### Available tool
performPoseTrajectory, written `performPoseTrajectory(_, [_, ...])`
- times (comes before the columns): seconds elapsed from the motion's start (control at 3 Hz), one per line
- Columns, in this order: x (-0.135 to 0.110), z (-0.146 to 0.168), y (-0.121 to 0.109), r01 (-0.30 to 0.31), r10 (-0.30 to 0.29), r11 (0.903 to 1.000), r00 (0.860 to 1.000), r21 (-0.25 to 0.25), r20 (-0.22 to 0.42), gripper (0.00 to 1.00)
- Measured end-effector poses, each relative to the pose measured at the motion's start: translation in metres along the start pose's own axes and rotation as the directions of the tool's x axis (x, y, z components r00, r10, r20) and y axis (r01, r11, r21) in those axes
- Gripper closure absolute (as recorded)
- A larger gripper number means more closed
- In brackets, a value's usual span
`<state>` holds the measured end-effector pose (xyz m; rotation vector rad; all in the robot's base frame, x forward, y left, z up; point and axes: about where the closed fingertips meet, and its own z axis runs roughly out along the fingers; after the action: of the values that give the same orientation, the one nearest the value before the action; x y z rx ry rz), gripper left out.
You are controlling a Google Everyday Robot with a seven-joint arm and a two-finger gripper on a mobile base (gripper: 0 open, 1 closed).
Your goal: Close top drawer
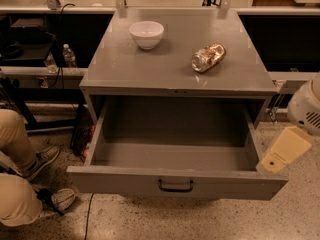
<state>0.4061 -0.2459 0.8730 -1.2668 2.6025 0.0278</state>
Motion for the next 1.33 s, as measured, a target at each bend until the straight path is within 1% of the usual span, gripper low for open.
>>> performPoseTrajectory(0.33, [0.004, 0.005, 0.003, -0.031, 0.031, 0.9995, 0.999, -0.005, -0.008, 0.00])
performPoseTrajectory(0.67, [0.003, 0.003, 0.002, -0.023, 0.023, 0.9997, 1.000, -0.003, -0.006, 0.00])
performPoseTrajectory(1.0, [0.011, 0.030, 0.006, -0.092, 0.090, 0.9941, 0.996, -0.058, -0.026, 0.00])
performPoseTrajectory(1.33, [0.020, 0.073, 0.021, -0.176, 0.168, 0.9758, 0.983, -0.130, -0.070, 0.00])
